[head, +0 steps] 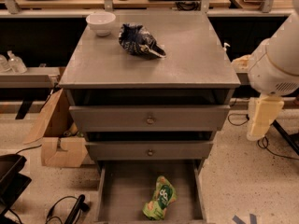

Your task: Pick green rice chip bag from bottom drawer and place on counter

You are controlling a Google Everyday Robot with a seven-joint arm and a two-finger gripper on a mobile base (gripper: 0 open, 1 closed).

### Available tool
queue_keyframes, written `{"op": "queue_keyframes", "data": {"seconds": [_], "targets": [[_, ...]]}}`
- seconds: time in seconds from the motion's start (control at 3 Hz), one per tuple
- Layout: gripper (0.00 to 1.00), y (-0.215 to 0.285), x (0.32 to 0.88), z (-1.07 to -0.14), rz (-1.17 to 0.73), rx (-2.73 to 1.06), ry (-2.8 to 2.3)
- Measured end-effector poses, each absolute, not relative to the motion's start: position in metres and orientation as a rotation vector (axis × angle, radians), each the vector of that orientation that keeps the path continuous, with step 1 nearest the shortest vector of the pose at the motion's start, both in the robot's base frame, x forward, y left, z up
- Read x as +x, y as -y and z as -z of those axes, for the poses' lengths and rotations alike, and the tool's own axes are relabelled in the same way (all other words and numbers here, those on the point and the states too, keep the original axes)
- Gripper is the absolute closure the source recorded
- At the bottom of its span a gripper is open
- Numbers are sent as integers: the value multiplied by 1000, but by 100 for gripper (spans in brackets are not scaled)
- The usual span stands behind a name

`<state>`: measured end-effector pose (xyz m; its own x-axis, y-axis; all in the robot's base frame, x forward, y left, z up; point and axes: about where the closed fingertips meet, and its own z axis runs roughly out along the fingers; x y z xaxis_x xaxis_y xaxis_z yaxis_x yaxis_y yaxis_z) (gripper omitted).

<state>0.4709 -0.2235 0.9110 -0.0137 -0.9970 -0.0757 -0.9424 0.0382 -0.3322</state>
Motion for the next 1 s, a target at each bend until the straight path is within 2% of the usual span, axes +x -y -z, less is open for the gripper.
{"op": "queue_keyframes", "data": {"seconds": [0.33, 0.67, 1.0], "targets": [[0, 234, 490, -858, 269, -2113, -1890], [0, 234, 492, -808, 180, -2252, -1780], [0, 234, 493, -806, 178, -2273, -1757]]}}
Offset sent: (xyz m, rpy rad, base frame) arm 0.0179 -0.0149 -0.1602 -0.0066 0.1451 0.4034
